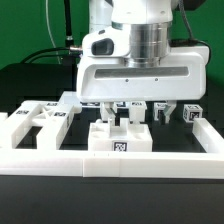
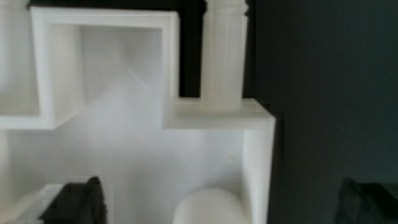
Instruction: Assemble chair
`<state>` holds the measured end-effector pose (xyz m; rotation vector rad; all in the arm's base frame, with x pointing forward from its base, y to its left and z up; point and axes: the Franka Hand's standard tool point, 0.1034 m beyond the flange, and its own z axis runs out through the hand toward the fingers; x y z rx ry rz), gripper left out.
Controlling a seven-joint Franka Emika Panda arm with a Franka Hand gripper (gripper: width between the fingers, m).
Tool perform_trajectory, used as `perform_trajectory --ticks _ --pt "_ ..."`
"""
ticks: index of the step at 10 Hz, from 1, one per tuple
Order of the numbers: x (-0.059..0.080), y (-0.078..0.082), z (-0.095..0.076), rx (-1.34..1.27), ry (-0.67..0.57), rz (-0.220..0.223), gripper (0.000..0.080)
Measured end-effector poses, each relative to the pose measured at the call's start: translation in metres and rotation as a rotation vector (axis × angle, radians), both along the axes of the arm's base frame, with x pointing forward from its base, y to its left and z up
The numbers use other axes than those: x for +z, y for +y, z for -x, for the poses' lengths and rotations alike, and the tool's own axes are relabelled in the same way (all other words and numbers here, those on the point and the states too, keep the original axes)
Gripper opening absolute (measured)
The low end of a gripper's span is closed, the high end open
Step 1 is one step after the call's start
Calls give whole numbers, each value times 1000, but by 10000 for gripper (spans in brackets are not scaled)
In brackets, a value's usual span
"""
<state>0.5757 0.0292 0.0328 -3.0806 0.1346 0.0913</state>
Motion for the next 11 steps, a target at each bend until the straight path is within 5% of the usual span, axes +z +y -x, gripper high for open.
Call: perform_trajectory --ticks 4,6,7,9,11 --pt "-22 3 1 10 -4 -2 649" --pt "-23 3 3 33 -5 -3 429" --pt "-23 3 2 44 -7 -4 429" --pt "-23 4 2 44 -7 -4 109" --pt "-23 4 2 44 -7 -4 32"
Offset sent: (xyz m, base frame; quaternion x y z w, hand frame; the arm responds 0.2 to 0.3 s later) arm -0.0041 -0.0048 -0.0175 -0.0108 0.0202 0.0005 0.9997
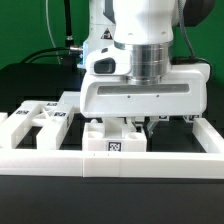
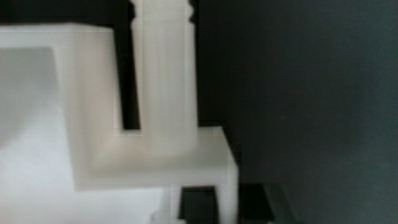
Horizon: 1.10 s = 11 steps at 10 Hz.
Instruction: Assemble chair
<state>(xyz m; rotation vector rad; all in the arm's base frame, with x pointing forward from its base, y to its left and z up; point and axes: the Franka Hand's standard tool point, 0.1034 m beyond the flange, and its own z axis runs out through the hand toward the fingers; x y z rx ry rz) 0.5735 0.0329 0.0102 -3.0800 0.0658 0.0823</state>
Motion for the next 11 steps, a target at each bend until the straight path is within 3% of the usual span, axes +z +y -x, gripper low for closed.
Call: perform_trajectory --ticks 6,11 --pt "0 2 0 1 0 0 32" --pt "1 49 -20 65 -25 -13 32"
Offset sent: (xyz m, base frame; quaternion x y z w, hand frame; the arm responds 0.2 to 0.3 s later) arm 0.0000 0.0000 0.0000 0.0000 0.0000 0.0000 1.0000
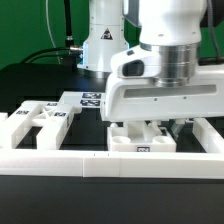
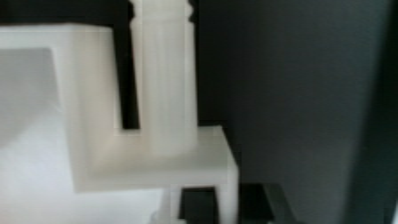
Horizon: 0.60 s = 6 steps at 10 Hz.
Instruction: Assemble chair
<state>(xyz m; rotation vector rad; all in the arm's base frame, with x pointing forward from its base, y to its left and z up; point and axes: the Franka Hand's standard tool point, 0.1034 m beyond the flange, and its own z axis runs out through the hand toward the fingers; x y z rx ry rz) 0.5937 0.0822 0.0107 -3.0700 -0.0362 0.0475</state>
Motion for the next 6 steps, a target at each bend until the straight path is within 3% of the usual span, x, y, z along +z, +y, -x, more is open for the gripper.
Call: perform_trajectory --ticks 6 --pt "2 19 -11 27 -21 -5 32"
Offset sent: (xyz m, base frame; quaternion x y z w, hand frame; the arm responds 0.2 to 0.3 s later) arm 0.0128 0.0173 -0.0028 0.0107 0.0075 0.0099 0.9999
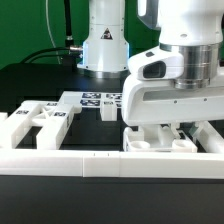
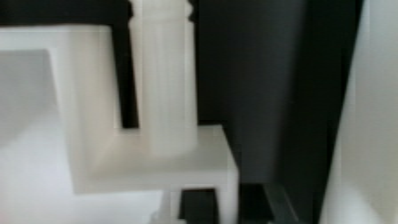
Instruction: Assemble chair
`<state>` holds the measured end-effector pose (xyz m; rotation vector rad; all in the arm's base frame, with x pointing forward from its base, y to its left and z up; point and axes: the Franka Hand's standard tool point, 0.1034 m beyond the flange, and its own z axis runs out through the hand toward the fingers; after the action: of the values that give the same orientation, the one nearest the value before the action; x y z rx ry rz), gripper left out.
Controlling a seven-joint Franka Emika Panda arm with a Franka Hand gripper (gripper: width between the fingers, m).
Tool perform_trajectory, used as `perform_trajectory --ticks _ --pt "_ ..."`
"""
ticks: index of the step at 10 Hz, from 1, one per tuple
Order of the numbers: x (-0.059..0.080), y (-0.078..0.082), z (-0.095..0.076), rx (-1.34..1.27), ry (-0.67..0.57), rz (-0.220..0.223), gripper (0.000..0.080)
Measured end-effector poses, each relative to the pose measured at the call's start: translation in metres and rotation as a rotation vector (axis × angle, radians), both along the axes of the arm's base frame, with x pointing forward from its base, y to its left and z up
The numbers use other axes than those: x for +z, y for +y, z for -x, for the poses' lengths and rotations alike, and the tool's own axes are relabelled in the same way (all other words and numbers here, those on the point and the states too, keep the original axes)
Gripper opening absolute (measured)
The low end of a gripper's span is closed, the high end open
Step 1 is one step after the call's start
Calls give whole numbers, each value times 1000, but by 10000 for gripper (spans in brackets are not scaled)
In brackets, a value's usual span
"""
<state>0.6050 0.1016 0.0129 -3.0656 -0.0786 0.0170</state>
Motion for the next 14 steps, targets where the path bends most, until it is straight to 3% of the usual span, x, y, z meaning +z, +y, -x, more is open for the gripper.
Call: perform_trajectory --ticks 4,8,9,10,11,12,13,14 --pt "5 18 -4 -4 -8 -1 32" --pt "13 19 -6 -1 -9 0 32" --pt "18 15 -8 -5 -13 1 90" --pt "24 15 -9 -5 -13 1 286" --pt "34 16 -10 -4 -13 1 419" --pt "43 13 -10 -7 -20 0 419" --pt "52 5 -5 1 -22 3 585" --pt "60 -13 8 7 -14 9 630"
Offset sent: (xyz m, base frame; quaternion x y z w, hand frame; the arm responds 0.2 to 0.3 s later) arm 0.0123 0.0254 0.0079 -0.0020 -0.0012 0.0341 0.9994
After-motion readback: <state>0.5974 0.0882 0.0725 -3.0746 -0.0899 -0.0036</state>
